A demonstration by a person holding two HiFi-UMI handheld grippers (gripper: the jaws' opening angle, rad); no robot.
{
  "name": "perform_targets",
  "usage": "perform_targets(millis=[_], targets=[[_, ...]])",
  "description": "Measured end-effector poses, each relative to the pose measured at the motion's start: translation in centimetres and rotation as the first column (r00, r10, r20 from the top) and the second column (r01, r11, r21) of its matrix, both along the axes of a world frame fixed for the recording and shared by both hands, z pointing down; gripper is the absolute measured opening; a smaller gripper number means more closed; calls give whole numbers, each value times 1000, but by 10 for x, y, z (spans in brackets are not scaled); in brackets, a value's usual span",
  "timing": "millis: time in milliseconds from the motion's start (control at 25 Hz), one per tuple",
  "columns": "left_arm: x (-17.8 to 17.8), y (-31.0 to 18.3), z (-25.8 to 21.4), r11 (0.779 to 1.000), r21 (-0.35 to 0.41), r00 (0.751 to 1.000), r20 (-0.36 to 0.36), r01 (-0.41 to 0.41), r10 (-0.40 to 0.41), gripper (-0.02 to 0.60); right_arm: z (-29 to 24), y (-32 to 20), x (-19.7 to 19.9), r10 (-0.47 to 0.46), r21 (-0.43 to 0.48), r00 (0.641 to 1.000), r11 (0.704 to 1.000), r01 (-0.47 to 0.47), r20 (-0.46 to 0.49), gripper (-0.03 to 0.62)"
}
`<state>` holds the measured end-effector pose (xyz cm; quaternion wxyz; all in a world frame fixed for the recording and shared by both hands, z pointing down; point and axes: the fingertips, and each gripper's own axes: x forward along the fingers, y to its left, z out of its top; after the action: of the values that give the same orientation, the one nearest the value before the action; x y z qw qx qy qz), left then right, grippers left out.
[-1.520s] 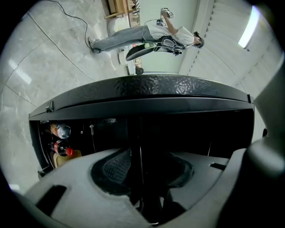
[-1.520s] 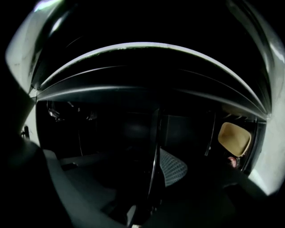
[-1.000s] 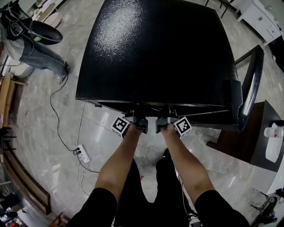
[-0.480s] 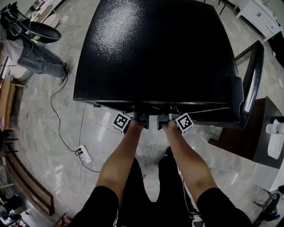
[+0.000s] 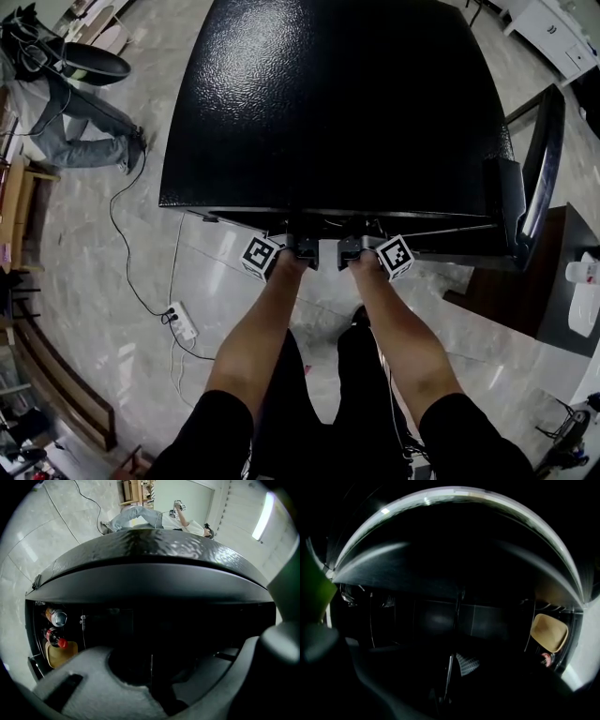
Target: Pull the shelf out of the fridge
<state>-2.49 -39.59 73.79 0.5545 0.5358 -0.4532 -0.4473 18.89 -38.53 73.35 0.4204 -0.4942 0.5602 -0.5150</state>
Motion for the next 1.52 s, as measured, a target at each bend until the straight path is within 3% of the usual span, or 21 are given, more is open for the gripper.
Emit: perform_targets(millis=[600, 1520], targets=[[-1, 3, -1, 1000, 14, 1000, 14, -2, 2, 37, 0, 3, -1, 13, -2, 999, 1000, -13, 34, 38], [-2, 44, -6, 999, 35, 1000, 16, -1, 1, 35, 0, 42, -2, -12, 37, 998, 999, 10, 60, 37]])
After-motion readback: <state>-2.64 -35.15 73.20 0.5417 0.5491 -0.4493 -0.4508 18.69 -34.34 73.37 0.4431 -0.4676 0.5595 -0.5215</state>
